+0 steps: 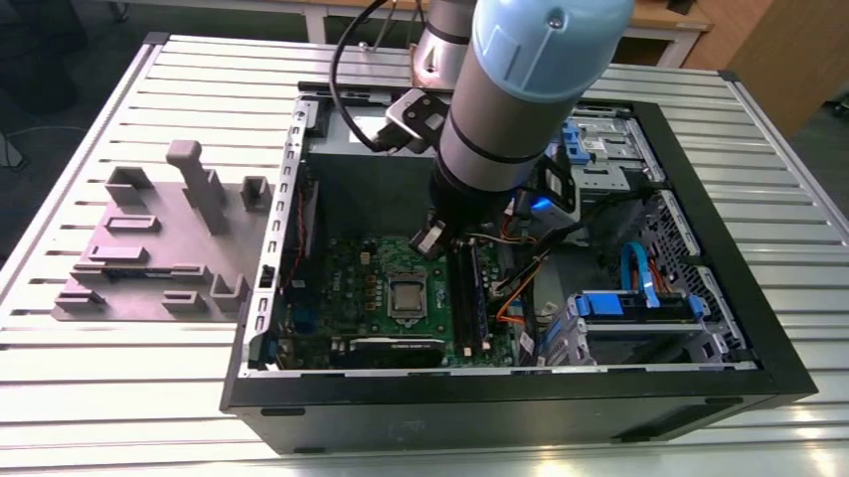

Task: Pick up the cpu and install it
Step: 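Install the first cpu locking lever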

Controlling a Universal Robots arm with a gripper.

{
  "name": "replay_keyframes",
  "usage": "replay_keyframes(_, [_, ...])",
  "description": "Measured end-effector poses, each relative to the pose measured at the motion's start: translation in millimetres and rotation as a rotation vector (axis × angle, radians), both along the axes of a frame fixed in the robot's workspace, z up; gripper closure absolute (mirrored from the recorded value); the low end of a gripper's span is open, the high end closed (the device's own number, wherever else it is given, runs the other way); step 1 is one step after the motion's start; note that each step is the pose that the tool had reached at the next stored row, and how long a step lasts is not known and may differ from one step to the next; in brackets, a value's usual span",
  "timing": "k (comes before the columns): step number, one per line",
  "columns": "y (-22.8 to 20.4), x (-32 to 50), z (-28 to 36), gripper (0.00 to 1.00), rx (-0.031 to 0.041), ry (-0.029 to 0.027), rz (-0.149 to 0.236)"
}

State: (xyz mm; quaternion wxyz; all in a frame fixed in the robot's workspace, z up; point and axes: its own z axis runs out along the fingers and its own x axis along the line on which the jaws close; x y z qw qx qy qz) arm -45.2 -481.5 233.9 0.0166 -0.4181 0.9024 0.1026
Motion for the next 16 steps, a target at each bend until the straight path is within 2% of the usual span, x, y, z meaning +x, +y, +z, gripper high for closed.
replay_keyframes(7, [-9.6,-0.6,-0.1,0.89,0.0001,-0.0001,0.006])
replay_keyframes(16, [-10.0,-2.4,-0.1,0.89,0.0001,-0.0001,0.006])
